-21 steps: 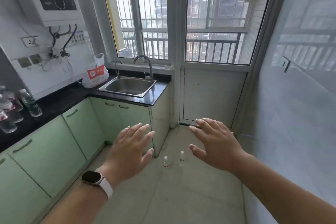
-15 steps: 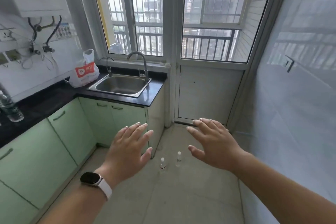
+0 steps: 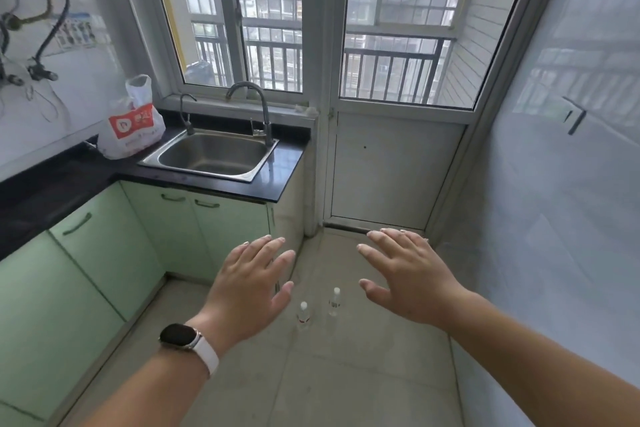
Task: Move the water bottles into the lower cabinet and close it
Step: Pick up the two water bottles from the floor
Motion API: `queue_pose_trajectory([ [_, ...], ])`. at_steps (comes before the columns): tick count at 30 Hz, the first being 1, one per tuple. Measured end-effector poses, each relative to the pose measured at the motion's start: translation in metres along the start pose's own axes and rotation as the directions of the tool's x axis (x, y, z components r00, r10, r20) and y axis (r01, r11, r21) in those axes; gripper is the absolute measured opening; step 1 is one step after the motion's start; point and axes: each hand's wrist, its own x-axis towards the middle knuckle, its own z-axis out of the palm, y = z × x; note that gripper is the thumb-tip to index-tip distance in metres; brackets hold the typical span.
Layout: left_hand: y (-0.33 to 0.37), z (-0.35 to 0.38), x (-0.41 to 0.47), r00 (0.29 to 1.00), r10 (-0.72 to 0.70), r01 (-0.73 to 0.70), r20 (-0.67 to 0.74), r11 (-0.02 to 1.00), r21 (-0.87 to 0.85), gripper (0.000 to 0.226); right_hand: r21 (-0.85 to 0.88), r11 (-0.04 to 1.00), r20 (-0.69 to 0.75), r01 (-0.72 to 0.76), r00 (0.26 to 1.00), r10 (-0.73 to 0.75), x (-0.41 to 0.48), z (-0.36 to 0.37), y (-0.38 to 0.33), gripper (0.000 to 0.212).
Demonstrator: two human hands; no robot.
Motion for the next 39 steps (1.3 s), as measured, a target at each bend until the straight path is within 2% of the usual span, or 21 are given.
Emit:
queue_pose_trajectory([
  [7,0.003,0.047,0.042,0.992,-0.065,0.063,0.104,0.998,0.023,0.048,0.08,0.997,0.038,0.013,0.999,-0.016,0.024,0.066,0.055,0.058],
  [11,0.012,0.08,0.081,0.977,-0.136,0.134,0.162,0.991,0.024,0.047,0.131,0.991,0.069,0.034,0.997,-0.044,0.043,0.105,0.099,0.058],
  [14,0.021,0.105,0.118,0.967,-0.143,0.135,0.212,0.989,0.052,0.047,0.152,0.987,0.083,0.054,0.994,-0.067,0.057,0.133,0.139,0.059],
  [21,0.045,0.146,0.187,0.954,-0.195,0.188,0.227,0.981,0.051,0.046,0.238,0.965,0.128,0.107,0.982,-0.14,0.091,0.19,0.202,0.059],
  [30,0.019,0.22,0.211,0.907,-0.24,0.244,0.345,0.969,0.032,0.049,0.323,0.945,0.316,0.047,0.936,-0.155,0.127,0.265,0.211,0.061],
  [39,-0.052,0.353,0.22,0.858,-0.255,0.31,0.447,0.949,-0.054,0.044,0.332,0.943,0.439,0.004,0.885,-0.158,0.166,0.387,0.193,0.058],
])
